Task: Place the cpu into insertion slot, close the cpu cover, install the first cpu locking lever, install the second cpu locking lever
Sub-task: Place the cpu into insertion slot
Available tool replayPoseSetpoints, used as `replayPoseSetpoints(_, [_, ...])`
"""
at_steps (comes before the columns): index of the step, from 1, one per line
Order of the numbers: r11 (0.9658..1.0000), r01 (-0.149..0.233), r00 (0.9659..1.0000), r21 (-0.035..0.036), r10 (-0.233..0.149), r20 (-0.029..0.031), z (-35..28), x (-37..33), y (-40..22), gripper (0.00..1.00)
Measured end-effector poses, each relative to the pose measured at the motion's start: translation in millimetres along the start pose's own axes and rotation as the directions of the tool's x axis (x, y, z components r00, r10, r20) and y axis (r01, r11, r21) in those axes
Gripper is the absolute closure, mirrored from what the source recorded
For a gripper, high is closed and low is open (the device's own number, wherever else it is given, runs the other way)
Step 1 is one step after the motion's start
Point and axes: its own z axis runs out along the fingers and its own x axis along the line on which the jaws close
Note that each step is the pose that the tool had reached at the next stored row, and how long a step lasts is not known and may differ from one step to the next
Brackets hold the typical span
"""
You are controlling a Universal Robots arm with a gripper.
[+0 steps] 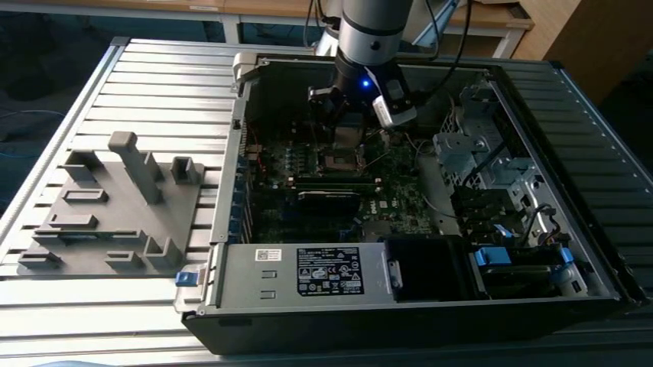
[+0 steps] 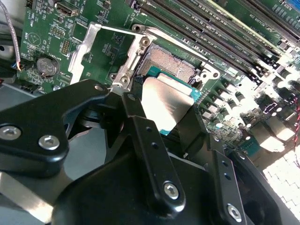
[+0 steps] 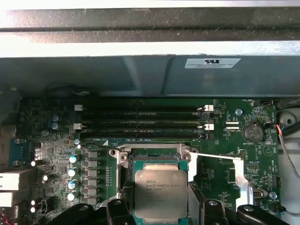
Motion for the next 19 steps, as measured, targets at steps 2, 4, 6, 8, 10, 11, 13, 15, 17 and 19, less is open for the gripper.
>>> replayPoseSetpoints(2, [0.9999,-0.013,0.9999,-0.0006,0.013,0.0013,0.7,0.0,0.0,0.46])
replayPoseSetpoints(4, [0.9987,-0.051,0.9987,-0.0011,0.051,0.0045,1.3,0.0,-0.1,0.46])
replayPoseSetpoints(6, [0.9963,-0.086,0.9962,-0.002,0.086,0.0077,2.0,0.0,-0.2,0.46])
replayPoseSetpoints(8, [0.9926,-0.122,0.9925,-0.0029,0.122,0.0107,2.7,0.0,-0.2,0.46])
replayPoseSetpoints(10, [0.9876,-0.157,0.9875,-0.0038,0.157,0.0137,2.9,0.0,-0.3,0.46])
replayPoseSetpoints(11, [0.9844,-0.176,0.9842,-0.0045,0.176,0.0154,3.1,0.0,-0.3,0.46])
replayPoseSetpoints(13, [0.9774,-0.211,0.9773,-0.0058,0.211,0.0185,3.3,-0.1,-0.3,0.46])
replayPoseSetpoints(15, [0.9692,-0.246,0.969,-0.0073,0.246,0.0215,3.5,-0.1,-0.3,0.46])
replayPoseSetpoints(17, [0.9598,-0.28,0.9595,-0.0087,0.281,0.0244,3.7,-0.1,-0.3,0.46])
replayPoseSetpoints(19, [0.9487,-0.316,0.9483,-0.0103,0.316,0.0274,3.9,-0.1,-0.4,0.46])
